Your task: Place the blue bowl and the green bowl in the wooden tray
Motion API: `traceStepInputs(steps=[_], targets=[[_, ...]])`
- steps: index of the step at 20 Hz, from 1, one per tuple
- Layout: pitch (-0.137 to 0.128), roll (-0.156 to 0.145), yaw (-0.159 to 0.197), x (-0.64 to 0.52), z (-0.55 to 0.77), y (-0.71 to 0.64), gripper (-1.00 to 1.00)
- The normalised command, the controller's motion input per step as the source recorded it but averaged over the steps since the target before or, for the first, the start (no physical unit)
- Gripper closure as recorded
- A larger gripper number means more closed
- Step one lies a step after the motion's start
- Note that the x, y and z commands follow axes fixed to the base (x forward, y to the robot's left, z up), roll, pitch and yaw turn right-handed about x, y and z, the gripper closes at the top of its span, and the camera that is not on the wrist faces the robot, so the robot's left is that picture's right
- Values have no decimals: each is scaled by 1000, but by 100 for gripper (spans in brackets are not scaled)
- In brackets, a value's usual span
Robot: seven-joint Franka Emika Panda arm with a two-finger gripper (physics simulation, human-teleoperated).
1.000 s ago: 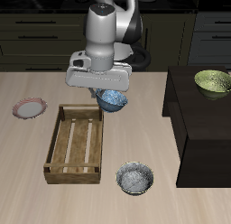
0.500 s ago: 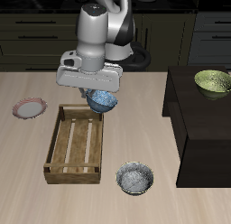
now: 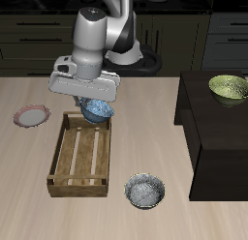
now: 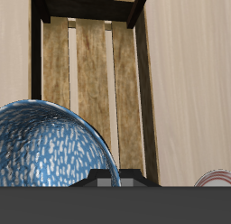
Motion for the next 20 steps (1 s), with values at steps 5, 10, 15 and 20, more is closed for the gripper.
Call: traceStepInputs(steps=[5, 10, 15, 20], targets=[[10, -18, 3, 32, -148, -87, 100], [31, -25, -7, 65, -230, -66, 100], [33, -22, 0, 65, -259, -38, 100], [60, -47, -16, 78, -296, -35, -100]])
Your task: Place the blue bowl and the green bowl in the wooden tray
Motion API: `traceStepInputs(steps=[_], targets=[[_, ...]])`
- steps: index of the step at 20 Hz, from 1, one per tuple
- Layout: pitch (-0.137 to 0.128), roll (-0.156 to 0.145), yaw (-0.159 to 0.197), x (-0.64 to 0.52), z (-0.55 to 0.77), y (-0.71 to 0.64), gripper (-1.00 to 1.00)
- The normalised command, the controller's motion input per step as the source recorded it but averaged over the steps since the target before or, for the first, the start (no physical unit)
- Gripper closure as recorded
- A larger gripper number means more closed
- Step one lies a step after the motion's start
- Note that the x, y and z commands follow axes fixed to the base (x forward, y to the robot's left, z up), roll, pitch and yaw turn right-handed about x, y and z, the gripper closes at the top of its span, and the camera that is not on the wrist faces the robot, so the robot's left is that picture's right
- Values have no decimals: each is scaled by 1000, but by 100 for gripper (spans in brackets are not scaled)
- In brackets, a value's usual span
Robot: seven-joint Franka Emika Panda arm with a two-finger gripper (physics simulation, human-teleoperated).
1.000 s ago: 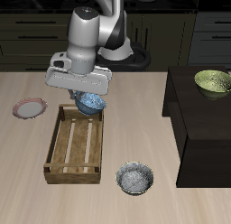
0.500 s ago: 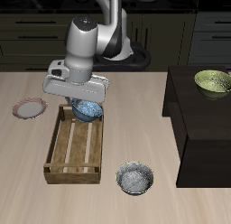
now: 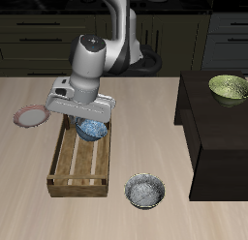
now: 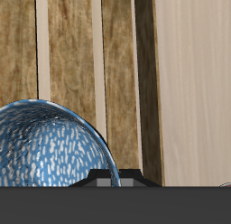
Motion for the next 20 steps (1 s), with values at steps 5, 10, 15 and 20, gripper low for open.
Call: traceStepInputs(steps=[5, 10, 15, 20], targets=[[31, 37, 3, -54, -166, 147, -100], [-13, 57, 15, -75, 26, 195, -100], [-53, 23, 33, -194, 333, 296, -100], [-29, 27, 16, -160, 450, 221, -100]])
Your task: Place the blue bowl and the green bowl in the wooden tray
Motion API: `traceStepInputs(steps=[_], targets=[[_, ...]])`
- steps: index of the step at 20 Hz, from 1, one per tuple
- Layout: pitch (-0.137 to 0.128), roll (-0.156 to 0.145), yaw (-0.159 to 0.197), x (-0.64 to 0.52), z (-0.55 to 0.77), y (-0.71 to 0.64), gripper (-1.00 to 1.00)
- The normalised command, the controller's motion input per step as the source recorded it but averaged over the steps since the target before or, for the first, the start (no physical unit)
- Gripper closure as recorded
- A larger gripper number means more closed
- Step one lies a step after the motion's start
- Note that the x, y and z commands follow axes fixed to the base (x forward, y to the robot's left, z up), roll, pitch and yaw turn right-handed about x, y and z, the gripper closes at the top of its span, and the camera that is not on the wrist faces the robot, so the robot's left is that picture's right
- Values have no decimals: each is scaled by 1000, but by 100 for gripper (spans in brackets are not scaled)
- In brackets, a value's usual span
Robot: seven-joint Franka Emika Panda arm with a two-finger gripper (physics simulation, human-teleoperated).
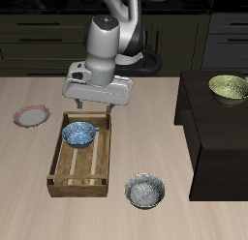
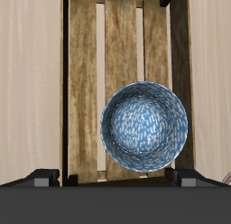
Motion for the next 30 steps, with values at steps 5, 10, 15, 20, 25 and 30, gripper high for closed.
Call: traceStepInputs(steps=[5, 10, 15, 20, 25, 30], targets=[[-71, 25, 24, -97, 581, 155, -100], [-4, 27, 0, -73, 408, 133, -100], [-5, 21, 34, -97, 565, 224, -100], [-15, 30, 42, -77, 378, 234, -100], [-51, 55, -10, -41, 427, 281, -100], [-9, -2, 4, 126, 289, 222, -100]])
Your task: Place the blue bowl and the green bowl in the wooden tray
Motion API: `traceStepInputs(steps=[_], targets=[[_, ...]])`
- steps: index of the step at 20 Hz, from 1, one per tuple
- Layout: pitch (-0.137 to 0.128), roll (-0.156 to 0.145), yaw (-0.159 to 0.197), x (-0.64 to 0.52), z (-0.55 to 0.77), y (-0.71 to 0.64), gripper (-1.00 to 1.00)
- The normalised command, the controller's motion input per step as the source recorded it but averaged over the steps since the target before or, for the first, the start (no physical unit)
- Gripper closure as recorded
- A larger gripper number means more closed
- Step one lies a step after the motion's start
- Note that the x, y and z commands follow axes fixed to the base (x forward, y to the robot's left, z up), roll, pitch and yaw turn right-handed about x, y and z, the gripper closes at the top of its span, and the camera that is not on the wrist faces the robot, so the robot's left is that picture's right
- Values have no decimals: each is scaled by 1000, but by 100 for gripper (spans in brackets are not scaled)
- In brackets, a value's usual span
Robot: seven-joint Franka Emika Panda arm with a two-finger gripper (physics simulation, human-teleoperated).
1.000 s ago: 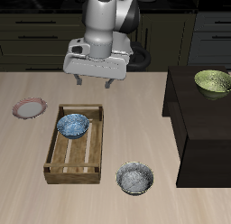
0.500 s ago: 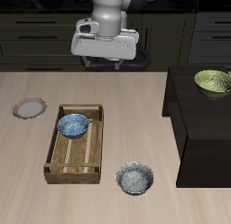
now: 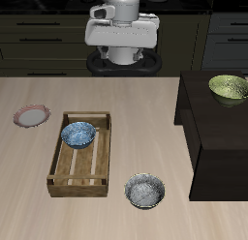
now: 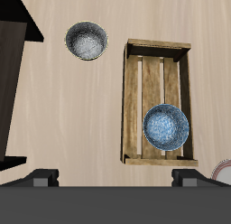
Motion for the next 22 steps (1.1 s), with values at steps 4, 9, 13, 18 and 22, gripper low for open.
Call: traceStepInputs(steps=[4, 9, 13, 18, 22], targets=[[32, 47, -9, 191, 190, 523, -100], [-5, 24, 11, 98, 111, 409, -100], [6, 21, -26, 208, 156, 473, -100], [0, 4, -2, 218, 164, 431, -100], [24, -14, -15, 245, 68, 181, -100]])
